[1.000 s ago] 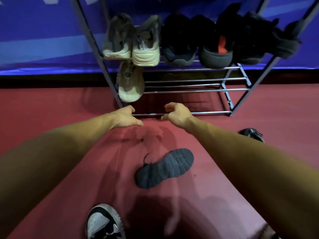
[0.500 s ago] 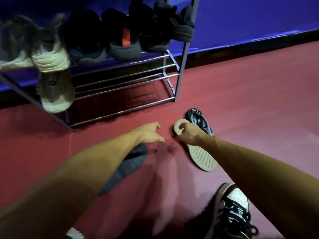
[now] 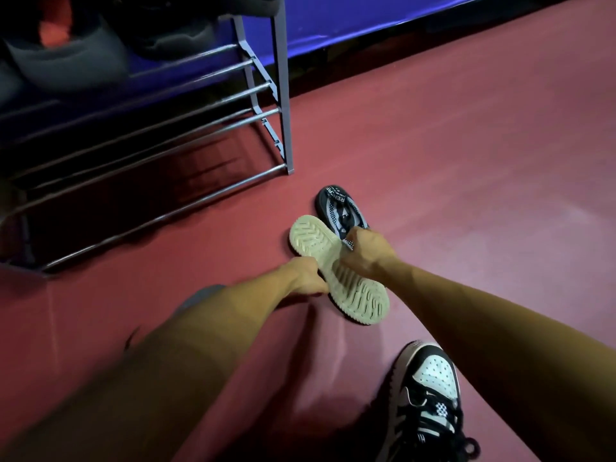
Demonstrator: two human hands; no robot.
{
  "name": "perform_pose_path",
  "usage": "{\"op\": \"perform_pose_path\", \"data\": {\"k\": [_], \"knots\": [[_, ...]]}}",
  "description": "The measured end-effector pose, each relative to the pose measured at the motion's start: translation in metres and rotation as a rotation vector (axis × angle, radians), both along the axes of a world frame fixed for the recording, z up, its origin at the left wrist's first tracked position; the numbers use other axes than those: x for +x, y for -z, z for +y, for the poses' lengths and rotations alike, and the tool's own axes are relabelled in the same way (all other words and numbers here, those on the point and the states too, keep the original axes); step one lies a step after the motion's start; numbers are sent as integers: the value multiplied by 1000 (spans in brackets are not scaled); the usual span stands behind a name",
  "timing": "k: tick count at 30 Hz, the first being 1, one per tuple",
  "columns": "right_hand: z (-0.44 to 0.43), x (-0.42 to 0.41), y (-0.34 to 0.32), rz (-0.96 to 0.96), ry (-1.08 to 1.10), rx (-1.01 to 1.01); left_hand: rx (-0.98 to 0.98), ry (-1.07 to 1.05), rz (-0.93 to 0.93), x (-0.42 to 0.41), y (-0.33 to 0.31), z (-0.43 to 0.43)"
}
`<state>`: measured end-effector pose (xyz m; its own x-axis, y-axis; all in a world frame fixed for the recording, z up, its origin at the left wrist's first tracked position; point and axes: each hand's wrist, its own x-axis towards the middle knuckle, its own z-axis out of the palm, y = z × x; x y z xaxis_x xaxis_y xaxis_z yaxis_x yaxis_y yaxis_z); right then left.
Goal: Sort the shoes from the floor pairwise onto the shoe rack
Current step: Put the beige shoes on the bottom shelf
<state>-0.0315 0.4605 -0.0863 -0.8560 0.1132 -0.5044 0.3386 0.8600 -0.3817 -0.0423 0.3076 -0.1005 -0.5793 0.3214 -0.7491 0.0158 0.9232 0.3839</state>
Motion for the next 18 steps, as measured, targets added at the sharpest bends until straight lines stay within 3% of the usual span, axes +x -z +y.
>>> {"op": "perform_pose_path", "data": {"k": [4, 9, 18], "knots": [[4, -3, 5, -42, 11, 1, 48, -40, -32, 0, 16, 3], [6, -2, -1, -51, 6, -18, 161, -259, -148, 4, 5, -3], [-53, -2, -60, 39, 2, -120, 269, -481, 30, 2, -63, -62]]}}
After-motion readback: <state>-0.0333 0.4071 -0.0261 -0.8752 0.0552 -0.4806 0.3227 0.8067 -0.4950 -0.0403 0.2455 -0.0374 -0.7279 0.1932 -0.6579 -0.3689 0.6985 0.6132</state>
